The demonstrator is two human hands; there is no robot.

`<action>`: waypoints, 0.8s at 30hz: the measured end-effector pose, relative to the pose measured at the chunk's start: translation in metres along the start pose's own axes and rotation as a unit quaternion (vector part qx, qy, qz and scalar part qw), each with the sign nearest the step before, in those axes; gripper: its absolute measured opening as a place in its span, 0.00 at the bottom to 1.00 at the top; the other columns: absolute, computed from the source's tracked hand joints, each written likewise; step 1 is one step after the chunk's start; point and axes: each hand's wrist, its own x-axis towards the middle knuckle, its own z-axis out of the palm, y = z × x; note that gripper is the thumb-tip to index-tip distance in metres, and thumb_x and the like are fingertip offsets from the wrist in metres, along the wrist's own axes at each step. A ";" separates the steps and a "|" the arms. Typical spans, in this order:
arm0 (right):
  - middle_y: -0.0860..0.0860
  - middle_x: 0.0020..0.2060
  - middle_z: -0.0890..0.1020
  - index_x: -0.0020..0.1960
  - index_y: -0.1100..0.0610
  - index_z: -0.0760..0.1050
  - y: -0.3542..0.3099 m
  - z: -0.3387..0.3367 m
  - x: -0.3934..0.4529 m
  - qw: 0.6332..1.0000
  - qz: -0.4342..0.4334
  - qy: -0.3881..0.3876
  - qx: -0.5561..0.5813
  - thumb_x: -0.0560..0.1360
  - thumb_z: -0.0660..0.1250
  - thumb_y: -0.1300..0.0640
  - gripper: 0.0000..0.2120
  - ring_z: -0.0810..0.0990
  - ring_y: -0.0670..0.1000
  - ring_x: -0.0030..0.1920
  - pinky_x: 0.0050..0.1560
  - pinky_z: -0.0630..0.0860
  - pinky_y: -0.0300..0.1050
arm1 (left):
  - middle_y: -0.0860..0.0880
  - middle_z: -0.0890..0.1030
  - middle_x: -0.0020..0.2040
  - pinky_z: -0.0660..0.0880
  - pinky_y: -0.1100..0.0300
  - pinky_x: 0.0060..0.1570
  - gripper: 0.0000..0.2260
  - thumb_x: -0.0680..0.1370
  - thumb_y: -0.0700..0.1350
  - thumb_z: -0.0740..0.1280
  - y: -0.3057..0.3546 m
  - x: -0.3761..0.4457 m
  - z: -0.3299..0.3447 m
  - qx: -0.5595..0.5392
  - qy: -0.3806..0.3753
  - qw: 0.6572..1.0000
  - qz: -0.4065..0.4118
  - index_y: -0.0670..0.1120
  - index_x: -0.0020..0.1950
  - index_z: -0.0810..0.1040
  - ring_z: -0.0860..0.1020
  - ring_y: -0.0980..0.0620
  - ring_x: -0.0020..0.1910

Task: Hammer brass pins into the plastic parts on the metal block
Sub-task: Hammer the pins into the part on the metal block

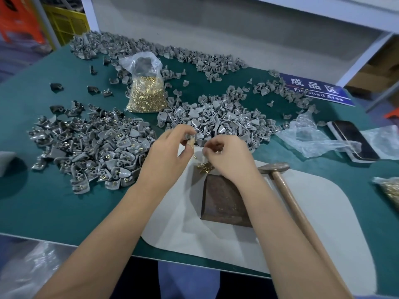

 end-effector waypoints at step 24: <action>0.48 0.44 0.82 0.45 0.56 0.83 0.020 -0.041 -0.123 0.979 -0.130 0.120 0.099 0.75 0.74 0.65 0.05 0.78 0.43 0.50 0.53 0.69 0.32 | 0.56 0.78 0.55 0.65 0.67 0.62 0.05 0.76 0.45 0.74 0.073 -0.072 -0.008 -0.066 -0.117 0.990 -0.037 0.55 0.49 0.83 0.72 0.55 0.62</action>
